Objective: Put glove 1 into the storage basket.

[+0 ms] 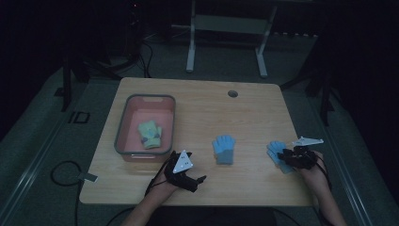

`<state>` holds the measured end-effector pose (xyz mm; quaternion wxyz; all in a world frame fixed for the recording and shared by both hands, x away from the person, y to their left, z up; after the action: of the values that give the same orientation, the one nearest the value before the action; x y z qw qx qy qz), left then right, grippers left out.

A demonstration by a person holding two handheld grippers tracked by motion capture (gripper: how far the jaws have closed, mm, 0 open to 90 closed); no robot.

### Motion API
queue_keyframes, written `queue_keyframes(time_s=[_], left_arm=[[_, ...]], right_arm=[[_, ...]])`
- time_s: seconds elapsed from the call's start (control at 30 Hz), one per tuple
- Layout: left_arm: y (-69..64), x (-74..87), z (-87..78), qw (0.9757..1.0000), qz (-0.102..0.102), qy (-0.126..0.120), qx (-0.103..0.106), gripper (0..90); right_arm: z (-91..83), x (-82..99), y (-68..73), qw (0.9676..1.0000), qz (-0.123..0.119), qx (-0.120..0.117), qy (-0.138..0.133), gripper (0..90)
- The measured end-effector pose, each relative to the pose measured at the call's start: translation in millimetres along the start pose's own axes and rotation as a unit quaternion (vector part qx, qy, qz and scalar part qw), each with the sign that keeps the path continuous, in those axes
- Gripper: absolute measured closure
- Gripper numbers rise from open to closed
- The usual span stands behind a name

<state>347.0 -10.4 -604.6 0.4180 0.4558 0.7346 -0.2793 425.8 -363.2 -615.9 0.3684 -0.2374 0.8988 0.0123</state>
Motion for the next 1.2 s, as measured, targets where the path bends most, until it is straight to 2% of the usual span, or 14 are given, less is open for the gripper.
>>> queue_keyframes(time_s=[0.1,0.2,0.3,0.37,0.53,0.57,0.63,0.67,0.7,0.73,0.87,1.03,1.13,1.2], left_arm=[[-0.1,0.1,-0.2,1.0000,0.001,0.001,0.000,0.4],[-0.6,0.4,0.0,1.0000,0.001,0.002,0.000,0.4],[-1.0,0.3,0.1,1.0000,0.003,0.003,0.000,0.4],[-0.4,0.2,-0.1,1.0000,0.002,0.002,-0.001,0.4],[0.1,-0.4,0.0,1.0000,0.001,0.000,-0.001,0.4],[0.1,-0.4,0.0,1.0000,0.002,0.001,-0.002,0.4],[-0.4,-0.6,0.0,1.0000,0.001,0.001,-0.002,0.4],[-0.5,-0.6,0.1,1.0000,0.001,0.001,-0.002,0.4],[-0.5,-0.9,0.1,1.0000,0.001,0.000,-0.003,0.4],[-0.6,-1.2,0.0,1.0000,0.000,-0.001,-0.002,0.4],[-1.3,-2.0,-0.4,1.0000,0.000,-0.002,-0.001,0.4],[-1.6,-3.2,-0.9,1.0000,0.000,-0.006,-0.003,0.4],[-2.0,-4.1,-1.4,1.0000,0.002,-0.007,-0.003,0.4],[-2.9,-3.8,-1.5,1.0000,0.002,-0.007,-0.001,0.4]], right_arm=[[1.1,0.4,0.4,1.0000,0.003,0.004,-0.008,67.7],[1.1,0.1,4.1,0.9999,0.001,0.010,-0.009,81.8],[0.9,-1.5,5.1,0.9996,0.017,0.024,-0.001,85.1],[-5.4,-10.2,9.5,0.9988,0.034,0.031,-0.013,86.0],[-22.5,-33.8,21.5,0.9972,0.053,0.032,-0.043,86.3],[-30.4,-45.6,29.4,0.9960,0.062,0.037,-0.053,86.3],[-33.4,-51.1,33.5,0.9953,0.066,0.041,-0.058,86.3],[-35.9,-60.2,42.9,0.9944,0.073,0.046,-0.062,86.3],[-35.9,-60.2,42.9,0.9944,0.073,0.046,-0.062,86.3],[-35.6,-67.6,51.1,0.9936,0.073,0.055,-0.066,86.3],[-32.8,-75.9,64.0,0.9929,0.082,0.054,-0.068,86.3],[-24.4,-88.0,85.0,0.9904,0.110,0.050,-0.068,86.3],[-14.1,-88.8,99.9,0.9901,0.104,0.070,-0.063,86.3],[-11.2,-88.4,103.1,0.9903,0.102,0.070,-0.063,86.3]])
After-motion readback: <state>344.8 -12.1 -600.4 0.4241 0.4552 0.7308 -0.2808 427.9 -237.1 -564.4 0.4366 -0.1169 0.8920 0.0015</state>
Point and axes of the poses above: each handheld gripper's, and its own axes: z roughly forward along the jaws, x roughly out of its underside, y roughly to its left, the point moved 10 cm from there along z, roughly forward along the jaws, and after that the axes turned 10 degrees about x, right-handed, at the moved point
